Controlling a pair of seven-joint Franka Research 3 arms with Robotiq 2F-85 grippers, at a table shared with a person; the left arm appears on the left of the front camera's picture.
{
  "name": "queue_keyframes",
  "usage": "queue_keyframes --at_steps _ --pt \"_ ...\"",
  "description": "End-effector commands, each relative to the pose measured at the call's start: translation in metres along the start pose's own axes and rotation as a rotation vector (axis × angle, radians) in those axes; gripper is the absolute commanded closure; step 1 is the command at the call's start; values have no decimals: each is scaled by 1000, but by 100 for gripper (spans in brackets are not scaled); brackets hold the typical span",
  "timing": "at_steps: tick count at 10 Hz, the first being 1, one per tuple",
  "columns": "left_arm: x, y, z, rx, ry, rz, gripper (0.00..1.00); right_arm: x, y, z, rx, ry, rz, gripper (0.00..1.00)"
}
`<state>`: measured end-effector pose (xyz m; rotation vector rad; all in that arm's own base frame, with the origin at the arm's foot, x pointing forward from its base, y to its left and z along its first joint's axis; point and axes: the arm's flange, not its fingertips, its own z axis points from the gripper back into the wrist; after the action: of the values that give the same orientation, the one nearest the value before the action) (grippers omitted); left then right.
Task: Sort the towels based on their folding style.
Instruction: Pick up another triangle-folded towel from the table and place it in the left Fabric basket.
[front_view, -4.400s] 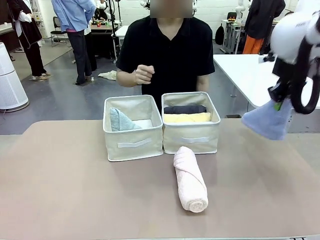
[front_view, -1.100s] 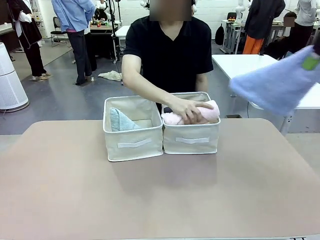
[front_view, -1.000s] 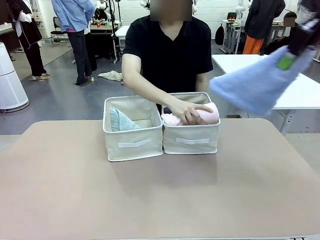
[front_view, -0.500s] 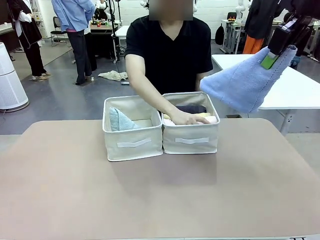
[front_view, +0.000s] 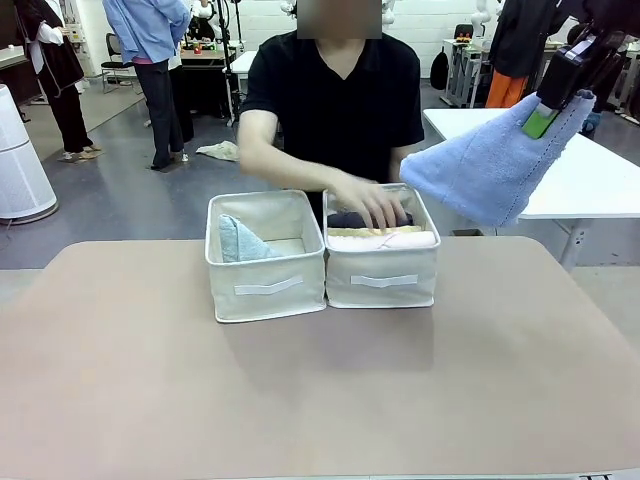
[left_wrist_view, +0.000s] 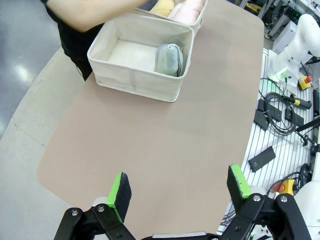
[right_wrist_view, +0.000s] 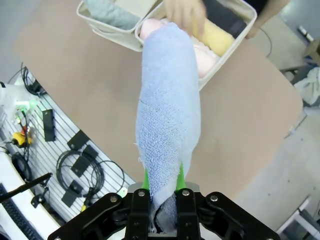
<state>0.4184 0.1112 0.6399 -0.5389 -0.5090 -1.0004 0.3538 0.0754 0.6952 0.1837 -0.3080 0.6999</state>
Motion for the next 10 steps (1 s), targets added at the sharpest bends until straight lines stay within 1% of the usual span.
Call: queue_keyframes --at_steps 1,3,4,5,6,7,8,10 --pt "1 -1 -2 7 -9 -1 0 -3 2 0 5 -4 4 100" --pt "1 -1 -2 7 -9 -1 0 -3 2 0 5 -4 4 100" --pt "1 -1 -2 7 -9 -1 0 0 0 0 0 0 0 82" --pt "1 -1 -2 7 -9 -1 0 33 11 -2 6 3 89 82" --pt "1 -1 -2 7 -9 -1 0 64 21 -2 2 -7 141 82" --pt "1 -1 -2 7 -9 -1 0 96 29 -2 -16 -3 164 82" --pt "1 -1 -2 7 -9 -1 0 130 34 -6 -53 21 188 82" --pt "1 -1 -2 7 -9 -1 0 184 42 -27 -18 60 273 82"
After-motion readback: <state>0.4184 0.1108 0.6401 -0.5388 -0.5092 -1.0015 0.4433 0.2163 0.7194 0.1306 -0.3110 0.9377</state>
